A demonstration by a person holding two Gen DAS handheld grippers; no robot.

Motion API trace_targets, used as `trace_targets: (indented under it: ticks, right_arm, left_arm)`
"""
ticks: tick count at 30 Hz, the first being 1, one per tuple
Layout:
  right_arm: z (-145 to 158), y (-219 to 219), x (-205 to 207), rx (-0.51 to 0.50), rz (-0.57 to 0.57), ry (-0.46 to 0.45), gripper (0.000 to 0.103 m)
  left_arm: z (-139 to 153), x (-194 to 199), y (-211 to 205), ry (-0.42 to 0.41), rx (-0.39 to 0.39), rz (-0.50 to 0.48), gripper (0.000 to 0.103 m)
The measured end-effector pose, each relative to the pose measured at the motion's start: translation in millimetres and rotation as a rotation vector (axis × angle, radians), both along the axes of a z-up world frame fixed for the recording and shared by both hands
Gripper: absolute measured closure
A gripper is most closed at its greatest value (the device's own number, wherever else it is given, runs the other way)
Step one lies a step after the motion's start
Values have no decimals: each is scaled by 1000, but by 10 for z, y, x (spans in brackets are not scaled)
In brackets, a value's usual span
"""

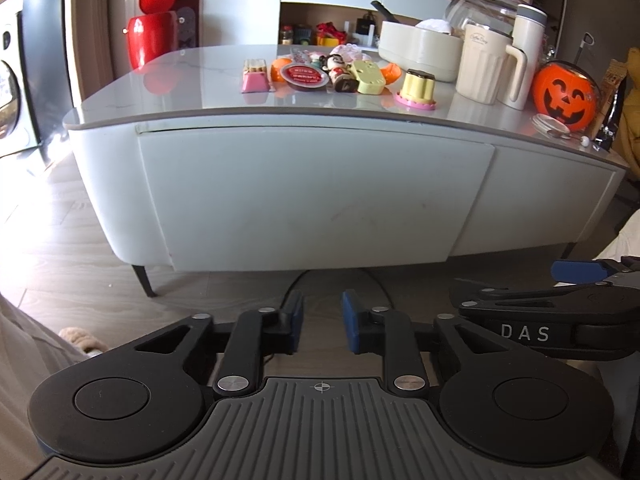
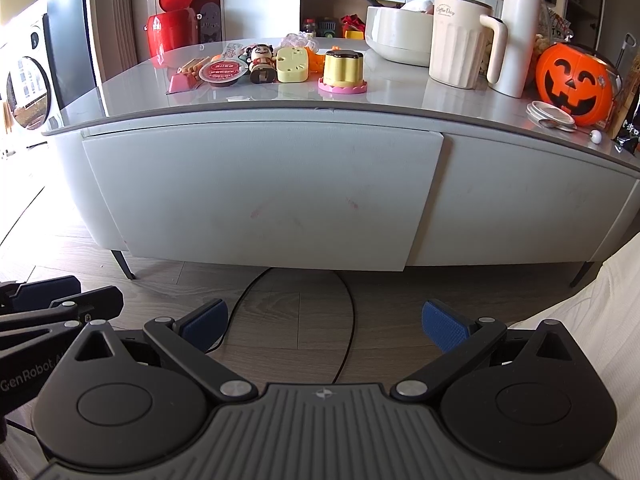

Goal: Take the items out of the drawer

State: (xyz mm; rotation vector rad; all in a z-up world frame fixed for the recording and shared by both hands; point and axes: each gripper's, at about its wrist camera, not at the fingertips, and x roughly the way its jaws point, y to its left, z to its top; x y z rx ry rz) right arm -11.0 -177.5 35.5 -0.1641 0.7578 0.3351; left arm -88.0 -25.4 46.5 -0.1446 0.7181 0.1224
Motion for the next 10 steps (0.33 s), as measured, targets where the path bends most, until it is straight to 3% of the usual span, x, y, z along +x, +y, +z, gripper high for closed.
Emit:
trace_targets:
  ticks: [3, 6, 10]
  right_arm:
    - [4, -20, 7, 11, -12, 6, 0]
    - [14, -52, 33, 24, -30, 19, 0]
    - [101, -166, 116, 75, -83, 47, 0]
  left_arm:
    - [-8, 18, -11, -7, -34, -28, 88]
    - [-18, 102, -27, 35, 15, 18, 88]
    - [31, 181, 33, 15, 10, 75, 88]
